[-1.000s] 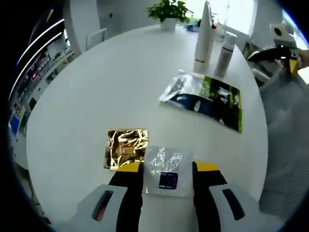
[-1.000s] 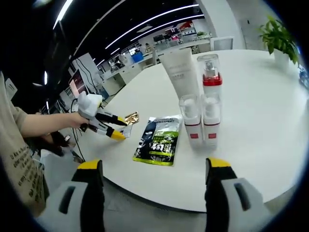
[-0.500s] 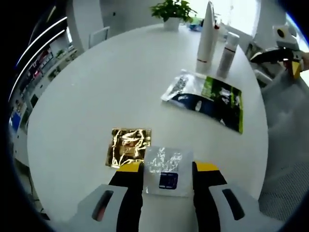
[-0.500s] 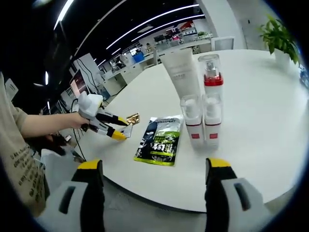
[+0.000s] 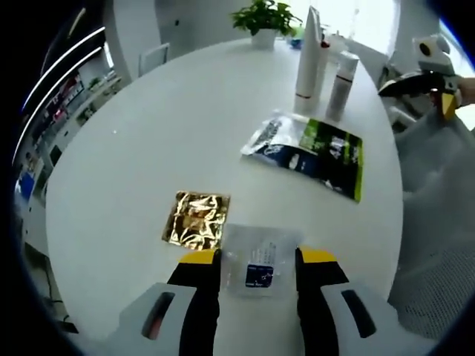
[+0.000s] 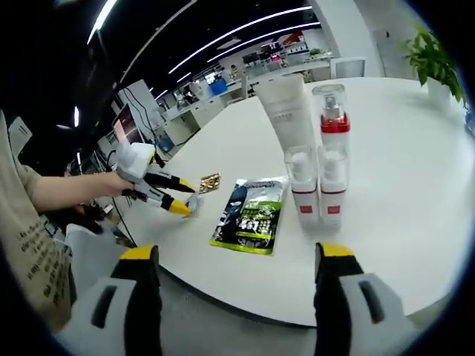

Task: Arrange the skincare products in the storage area until every visible bottle or jar stands upright without overlapping.

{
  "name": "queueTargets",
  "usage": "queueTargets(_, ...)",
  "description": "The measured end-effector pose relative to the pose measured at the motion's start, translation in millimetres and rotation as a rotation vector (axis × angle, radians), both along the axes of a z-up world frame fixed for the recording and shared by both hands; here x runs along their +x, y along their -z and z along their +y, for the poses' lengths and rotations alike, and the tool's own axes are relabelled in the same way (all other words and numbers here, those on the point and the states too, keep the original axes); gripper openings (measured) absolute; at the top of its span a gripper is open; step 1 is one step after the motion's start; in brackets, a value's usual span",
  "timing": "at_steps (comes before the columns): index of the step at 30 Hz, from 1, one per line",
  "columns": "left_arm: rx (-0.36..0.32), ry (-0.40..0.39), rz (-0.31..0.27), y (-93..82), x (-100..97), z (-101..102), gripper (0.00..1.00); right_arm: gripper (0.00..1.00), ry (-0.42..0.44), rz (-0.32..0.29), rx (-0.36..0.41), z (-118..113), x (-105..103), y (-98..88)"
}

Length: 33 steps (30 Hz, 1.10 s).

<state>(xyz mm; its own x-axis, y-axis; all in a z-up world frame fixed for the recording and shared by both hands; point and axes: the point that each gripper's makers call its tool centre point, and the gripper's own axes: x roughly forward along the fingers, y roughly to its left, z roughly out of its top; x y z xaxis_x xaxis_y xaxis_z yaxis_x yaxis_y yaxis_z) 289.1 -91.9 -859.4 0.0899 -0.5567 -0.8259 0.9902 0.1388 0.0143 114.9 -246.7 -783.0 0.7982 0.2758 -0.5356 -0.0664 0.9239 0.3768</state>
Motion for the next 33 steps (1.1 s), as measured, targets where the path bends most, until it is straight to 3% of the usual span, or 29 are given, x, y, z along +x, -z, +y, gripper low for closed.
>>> queueTargets(19, -0.037, 0.011, -0.053, -29.3, -22.1, 6, 0.36, 0.81, -0.059, -0.048, 0.022, 11, 0, -11.6)
queueTargets(26, -0.092, 0.006, -0.106, -49.4, -30.5, 7, 0.36, 0.71, -0.101, -0.071, 0.017, 15, 5, -25.3)
queueTargets(33, -0.125, 0.024, -0.155, -70.0, -42.0, 6, 0.36, 0.58, -0.139, -0.121, 0.058, 35, 23, -44.7)
